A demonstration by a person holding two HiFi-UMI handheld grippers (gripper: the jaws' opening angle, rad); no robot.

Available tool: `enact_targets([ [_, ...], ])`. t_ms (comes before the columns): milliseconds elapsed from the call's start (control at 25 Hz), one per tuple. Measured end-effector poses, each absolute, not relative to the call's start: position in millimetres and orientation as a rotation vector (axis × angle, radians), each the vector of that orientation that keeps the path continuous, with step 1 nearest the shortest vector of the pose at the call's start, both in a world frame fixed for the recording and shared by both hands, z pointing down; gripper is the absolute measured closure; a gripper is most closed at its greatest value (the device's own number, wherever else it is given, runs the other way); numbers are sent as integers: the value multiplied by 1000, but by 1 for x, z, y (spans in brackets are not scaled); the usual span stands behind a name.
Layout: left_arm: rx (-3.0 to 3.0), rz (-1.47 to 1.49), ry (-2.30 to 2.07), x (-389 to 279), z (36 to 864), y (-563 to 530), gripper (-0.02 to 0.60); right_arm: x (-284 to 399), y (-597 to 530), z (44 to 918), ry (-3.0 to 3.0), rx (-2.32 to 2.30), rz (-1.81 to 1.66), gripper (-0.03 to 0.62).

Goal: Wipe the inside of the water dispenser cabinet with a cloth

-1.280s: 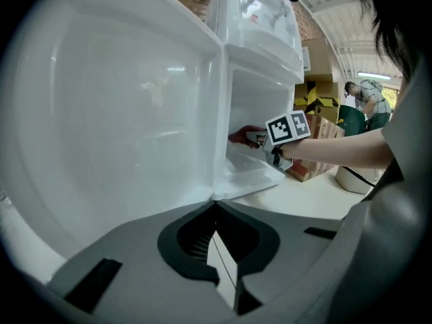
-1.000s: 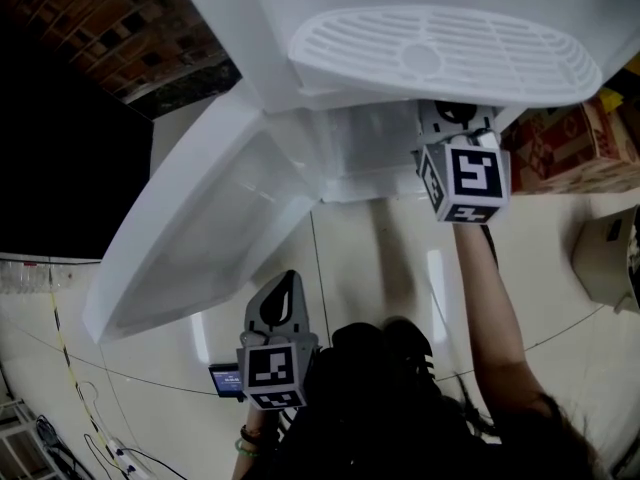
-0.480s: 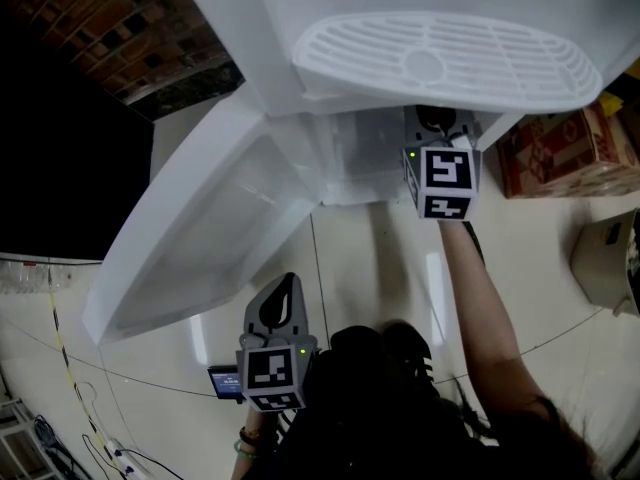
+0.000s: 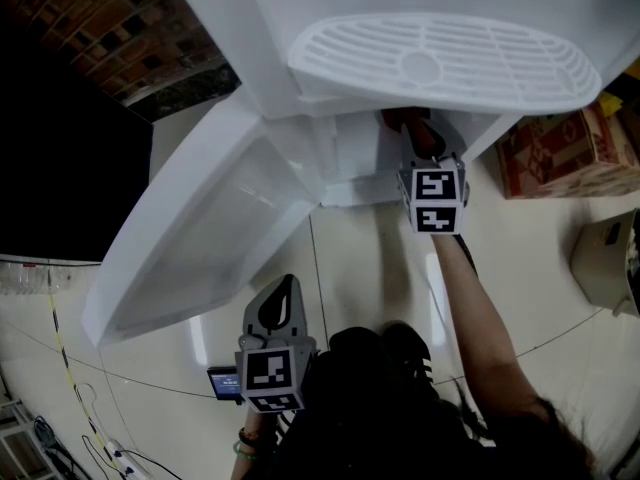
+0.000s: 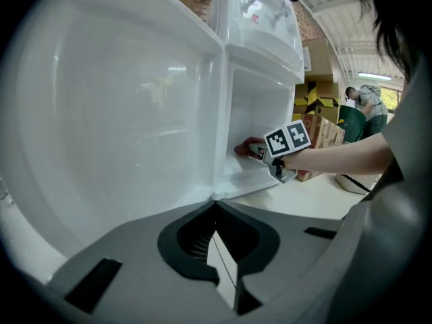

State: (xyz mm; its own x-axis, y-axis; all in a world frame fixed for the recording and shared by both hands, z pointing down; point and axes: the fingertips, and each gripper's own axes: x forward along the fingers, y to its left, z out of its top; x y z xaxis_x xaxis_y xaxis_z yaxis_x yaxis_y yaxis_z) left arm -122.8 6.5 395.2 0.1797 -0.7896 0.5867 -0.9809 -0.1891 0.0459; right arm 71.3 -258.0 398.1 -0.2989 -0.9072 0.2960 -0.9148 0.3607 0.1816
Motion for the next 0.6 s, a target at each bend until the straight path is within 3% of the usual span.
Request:
enact_targets([
  [280, 2060, 628, -1659, -118, 394, 6, 578, -20, -235, 332, -2647, 1398, -25, 517],
  [600, 2050, 629, -1656, -121, 396, 9, 578, -9, -241, 415, -2466, 1335, 189, 517],
])
